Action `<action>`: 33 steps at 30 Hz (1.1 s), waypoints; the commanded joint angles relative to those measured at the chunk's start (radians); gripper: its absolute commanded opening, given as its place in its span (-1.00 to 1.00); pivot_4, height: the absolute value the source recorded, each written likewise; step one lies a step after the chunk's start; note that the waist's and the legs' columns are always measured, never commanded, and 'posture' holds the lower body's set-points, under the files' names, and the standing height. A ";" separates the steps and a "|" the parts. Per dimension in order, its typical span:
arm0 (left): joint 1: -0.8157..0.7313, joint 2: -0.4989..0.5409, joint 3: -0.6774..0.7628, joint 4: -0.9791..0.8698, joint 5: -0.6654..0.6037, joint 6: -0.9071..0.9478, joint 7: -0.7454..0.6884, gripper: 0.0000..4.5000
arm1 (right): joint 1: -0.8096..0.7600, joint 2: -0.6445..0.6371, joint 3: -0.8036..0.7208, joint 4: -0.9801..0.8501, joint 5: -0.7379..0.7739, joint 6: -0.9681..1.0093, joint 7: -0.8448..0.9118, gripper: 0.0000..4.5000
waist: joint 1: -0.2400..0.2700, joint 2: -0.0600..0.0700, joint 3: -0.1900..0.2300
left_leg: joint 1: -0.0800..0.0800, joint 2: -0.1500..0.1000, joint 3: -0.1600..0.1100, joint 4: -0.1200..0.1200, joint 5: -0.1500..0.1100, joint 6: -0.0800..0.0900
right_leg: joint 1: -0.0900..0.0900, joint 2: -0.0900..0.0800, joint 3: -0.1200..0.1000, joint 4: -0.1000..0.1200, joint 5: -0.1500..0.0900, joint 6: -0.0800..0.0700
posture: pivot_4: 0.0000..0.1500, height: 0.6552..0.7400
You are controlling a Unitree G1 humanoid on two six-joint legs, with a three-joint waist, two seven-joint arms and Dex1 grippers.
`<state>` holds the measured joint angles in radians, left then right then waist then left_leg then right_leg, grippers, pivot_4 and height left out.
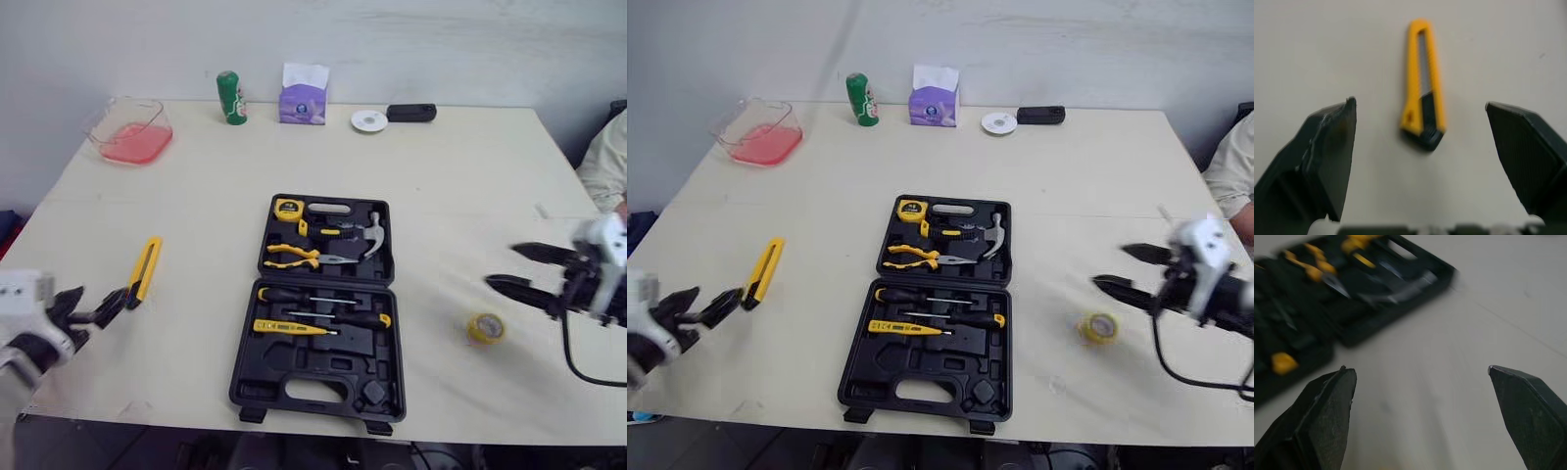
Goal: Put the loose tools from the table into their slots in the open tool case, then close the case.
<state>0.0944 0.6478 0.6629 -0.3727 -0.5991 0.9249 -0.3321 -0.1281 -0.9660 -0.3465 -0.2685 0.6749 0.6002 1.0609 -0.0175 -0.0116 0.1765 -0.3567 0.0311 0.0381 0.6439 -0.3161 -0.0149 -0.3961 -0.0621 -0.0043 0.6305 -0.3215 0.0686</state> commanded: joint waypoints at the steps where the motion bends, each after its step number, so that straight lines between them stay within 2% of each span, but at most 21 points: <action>1: -0.066 0.029 -0.067 0.057 0.049 0.046 0.052 0.97 | -0.091 0.028 0.118 -0.207 0.103 0.071 -0.012 1.00 | -0.006 0.000 0.000 | 0.000 0.000 0.000 0.000 0.000 0.000 | 0.000 0.000 0.000 0.000 0.000 0.000 | 1.00 0.63; 6: -0.164 0.041 -0.164 0.151 0.121 0.047 0.089 0.97 | -0.223 0.083 0.231 -0.265 0.114 0.097 -0.055 1.00 | -0.009 -0.004 0.001 | -0.004 -0.001 -0.001 0.002 -0.001 0.001 | -0.002 -0.001 -0.002 -0.003 0.001 0.001 | 1.00 0.63; 10: -0.195 0.041 -0.188 0.192 0.161 0.072 0.118 0.97 | -0.307 0.127 0.280 -0.273 0.136 0.121 -0.072 1.00 | -0.008 -0.004 0.000 | -0.017 -0.001 -0.001 0.004 0.000 -0.001 | -0.015 -0.002 -0.002 -0.002 0.001 0.003 | 1.00 0.63; 19: -0.210 0.036 -0.224 0.226 0.187 0.105 0.105 0.97 | -0.341 0.176 0.351 -0.266 0.091 0.107 -0.081 1.00 | -0.009 -0.004 0.001 | -0.014 -0.002 -0.001 0.004 0.001 0.001 | -0.013 -0.002 -0.002 0.002 0.001 0.002 | 1.00 0.63; 22: -0.202 0.036 -0.232 0.218 0.187 0.104 0.091 0.62 | -0.347 0.183 0.353 -0.265 0.090 0.103 -0.086 1.00 | -0.010 -0.004 0.000 | -0.013 -0.002 -0.001 0.004 0.002 0.000 | -0.014 -0.002 -0.002 0.005 0.001 0.001 | 1.00 0.63; 24: -0.203 0.033 -0.228 0.218 0.189 0.099 0.088 0.29 | -0.351 0.187 0.355 -0.262 0.086 0.100 -0.088 1.00 | -0.010 -0.004 0.000 | -0.012 -0.002 -0.001 0.004 0.003 -0.001 | -0.014 -0.002 -0.002 0.006 0.001 0.001 | 1.00 0.63; 27: -0.206 0.032 -0.223 0.212 0.194 0.086 0.088 -0.32 | -0.359 0.194 0.360 -0.252 0.072 0.097 -0.097 1.00 | -0.010 -0.004 0.000 | -0.012 -0.002 -0.001 0.004 0.003 -0.001 | -0.014 -0.002 -0.002 0.007 0.001 0.000 | 1.00 0.63; 29: -0.207 0.033 -0.222 0.207 0.199 0.078 0.088 -0.36 | -0.362 0.198 0.361 -0.247 0.063 0.096 -0.101 1.00 | -0.010 -0.004 0.000 | -0.012 -0.002 -0.001 0.004 0.003 -0.001 | -0.014 -0.002 -0.002 0.007 0.001 0.000 | 1.00 0.63; 31: -0.216 0.042 -0.223 0.125 0.174 0.080 0.071 -0.36 | -0.352 0.195 0.346 -0.254 0.072 0.110 -0.112 1.00 | -0.010 -0.004 0.000 | -0.012 -0.002 -0.001 0.004 0.003 -0.001 | -0.014 -0.002 -0.002 0.007 0.001 0.000 | 1.00 0.63; 33: -0.290 0.071 -0.256 0.006 0.109 0.087 0.006 -0.36 | -0.317 0.162 0.316 -0.276 0.097 0.138 -0.110 1.00 | -0.008 -0.005 0.001 | -0.014 -0.002 -0.001 0.004 0.003 -0.001 | -0.015 -0.002 -0.002 0.007 0.001 0.000 | 1.00 0.63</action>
<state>-0.1418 0.6811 0.4207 -0.2379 -0.4429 1.0227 -0.2734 -0.4537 -0.7828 0.0124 -0.5091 0.7482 0.7257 0.9514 -0.0255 -0.0169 0.1776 -0.3713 0.0296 0.0366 0.6478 -0.3133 -0.0155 -0.4115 -0.0644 -0.0063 0.6370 -0.3208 0.0687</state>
